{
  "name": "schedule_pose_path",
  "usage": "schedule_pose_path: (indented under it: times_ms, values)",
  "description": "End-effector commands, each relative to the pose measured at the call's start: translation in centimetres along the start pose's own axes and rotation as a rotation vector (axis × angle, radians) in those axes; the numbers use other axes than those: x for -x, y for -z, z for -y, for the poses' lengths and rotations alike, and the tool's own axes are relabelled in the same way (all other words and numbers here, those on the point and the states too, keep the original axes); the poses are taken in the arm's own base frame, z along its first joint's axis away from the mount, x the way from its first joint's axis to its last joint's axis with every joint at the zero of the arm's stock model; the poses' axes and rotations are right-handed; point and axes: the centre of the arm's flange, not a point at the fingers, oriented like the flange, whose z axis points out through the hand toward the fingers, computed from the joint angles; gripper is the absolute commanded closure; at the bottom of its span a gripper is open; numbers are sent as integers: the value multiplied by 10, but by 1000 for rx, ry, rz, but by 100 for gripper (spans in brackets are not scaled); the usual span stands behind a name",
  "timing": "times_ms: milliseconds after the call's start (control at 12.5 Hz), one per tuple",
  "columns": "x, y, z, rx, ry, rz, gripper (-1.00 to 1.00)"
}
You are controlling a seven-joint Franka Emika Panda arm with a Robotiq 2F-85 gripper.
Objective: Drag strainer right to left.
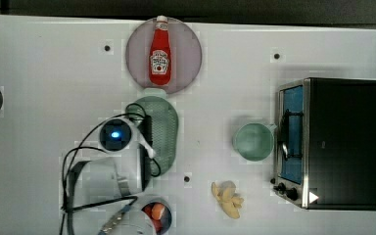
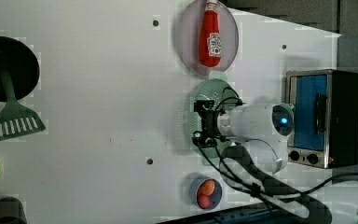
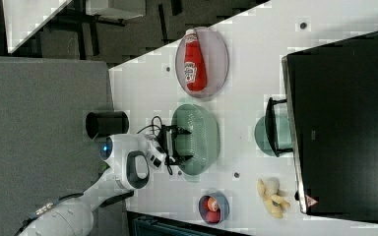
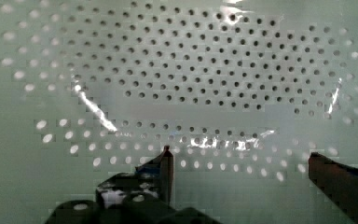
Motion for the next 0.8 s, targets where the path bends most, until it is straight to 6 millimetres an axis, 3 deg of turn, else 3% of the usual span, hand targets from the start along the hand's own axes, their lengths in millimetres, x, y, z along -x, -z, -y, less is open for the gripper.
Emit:
schedule_pose_path:
  times_ms: [80,800]
  values:
    - [42,4,2,-16,-36,0,-100]
    - [125,1,28,2,-28,48,-100]
